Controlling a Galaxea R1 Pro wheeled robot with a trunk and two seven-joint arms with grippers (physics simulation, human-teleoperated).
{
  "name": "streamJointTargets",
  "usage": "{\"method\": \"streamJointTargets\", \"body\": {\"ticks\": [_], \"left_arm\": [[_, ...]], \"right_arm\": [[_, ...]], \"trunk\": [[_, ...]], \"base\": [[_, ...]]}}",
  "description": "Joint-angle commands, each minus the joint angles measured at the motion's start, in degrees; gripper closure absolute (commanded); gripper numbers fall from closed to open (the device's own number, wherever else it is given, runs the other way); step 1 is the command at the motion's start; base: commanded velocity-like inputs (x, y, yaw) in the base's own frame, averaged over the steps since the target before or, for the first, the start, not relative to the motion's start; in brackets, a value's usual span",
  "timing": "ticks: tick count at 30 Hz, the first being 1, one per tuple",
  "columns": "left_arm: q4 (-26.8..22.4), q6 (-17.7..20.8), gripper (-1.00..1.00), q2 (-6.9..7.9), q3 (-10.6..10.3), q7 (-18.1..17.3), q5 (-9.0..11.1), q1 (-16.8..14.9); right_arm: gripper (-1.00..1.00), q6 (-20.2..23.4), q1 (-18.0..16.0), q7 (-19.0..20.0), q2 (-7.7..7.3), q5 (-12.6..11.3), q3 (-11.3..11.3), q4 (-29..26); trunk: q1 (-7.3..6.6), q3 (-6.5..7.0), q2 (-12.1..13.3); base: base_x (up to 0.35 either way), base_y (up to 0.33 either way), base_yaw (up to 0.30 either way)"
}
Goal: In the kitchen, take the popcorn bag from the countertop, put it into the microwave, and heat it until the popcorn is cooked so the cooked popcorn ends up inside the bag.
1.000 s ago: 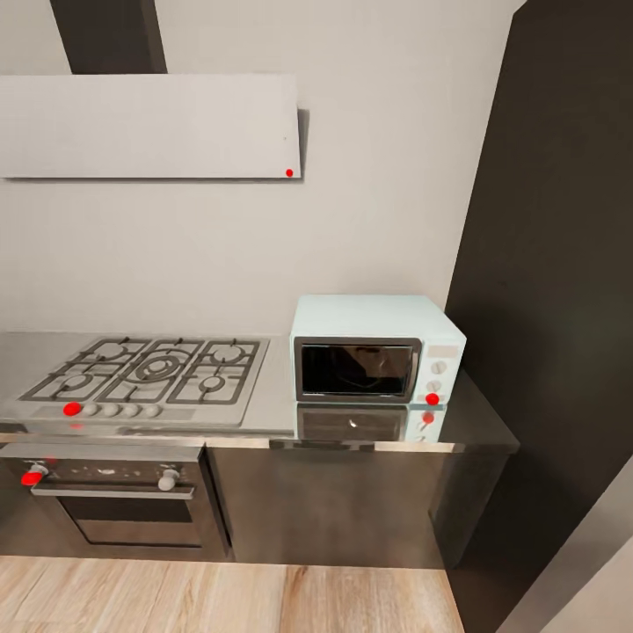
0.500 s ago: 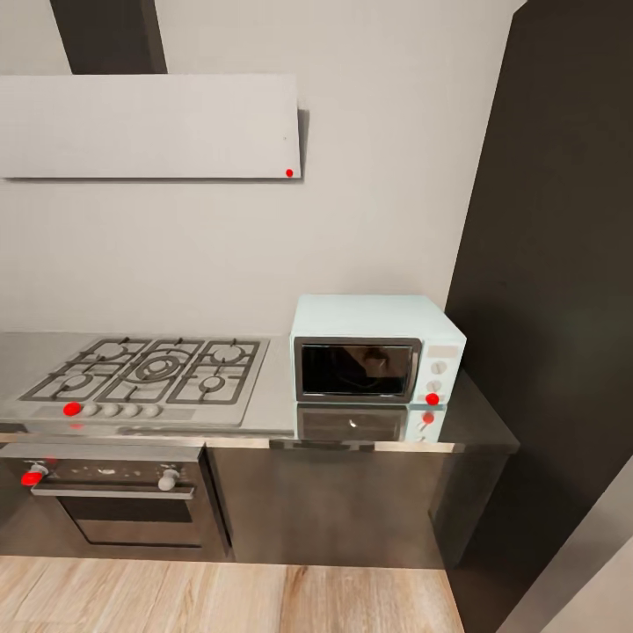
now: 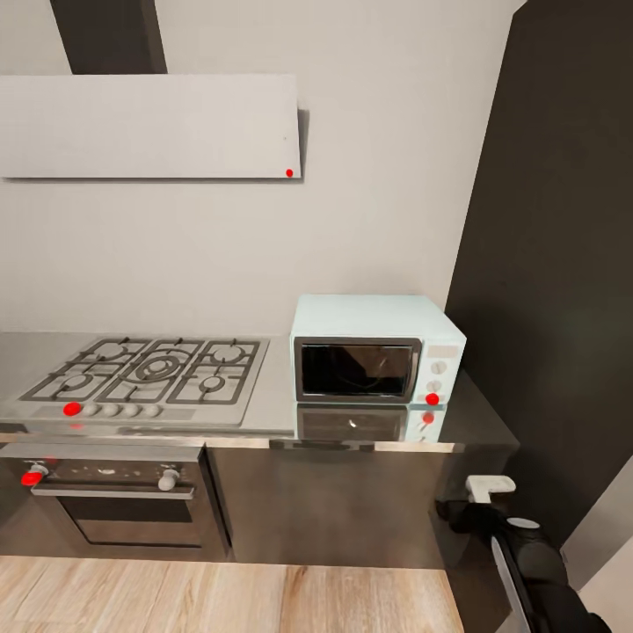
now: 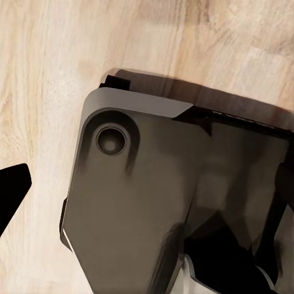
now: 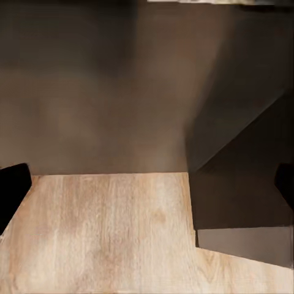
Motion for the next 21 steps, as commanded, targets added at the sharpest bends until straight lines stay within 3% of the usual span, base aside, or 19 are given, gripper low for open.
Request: {"method": "streamJointTargets", "body": {"ticks": [1,4,6,11,15,21], "left_arm": [[0.0,0.2,-1.00,0.00,-0.5,0.0,0.6,0.0],[0.0,0.2,-1.00,0.00,-0.5,0.0,0.5,0.0],[0.0,0.2,-1.00,0.00,-0.5,0.0,0.5,0.0],[0.0,0.2,-1.00,0.00,-0.5,0.0,0.5,0.0],[0.0,0.2,-1.00,0.00,-0.5,0.0,0.5,0.0],[0.0,0.2,-1.00,0.00,-0.5,0.0,0.4,0.0]], "right_arm": [[-1.00,1.0,0.1,0.6,-0.09,0.3,-0.1,-1.6],[-1.00,1.4,-0.8,0.5,-0.28,0.1,-0.3,-2.8],[-1.00,1.5,-4.6,0.4,-0.31,0.1,-0.4,-3.1],[-1.00,-0.1,-10.2,-0.1,-0.07,0.0,-0.5,-3.2],[-1.00,-9.2,-10.8,-0.3,0.57,0.0,-0.4,-3.1],[-1.00,-15.3,-10.7,-0.3,0.70,-0.2,-0.5,0.6]], "trunk": [[0.02,-0.09,-0.1],[0.02,-0.09,-0.1],[0.02,-0.09,-0.1],[0.02,-0.09,-0.1],[0.02,-0.09,-0.1],[0.02,-0.09,-0.1]], "base": [[0.000,0.000,0.000],[0.000,0.000,0.000],[0.000,0.000,0.000],[0.000,0.000,0.000],[0.000,0.000,0.000],[0.000,0.000,0.000]]}}
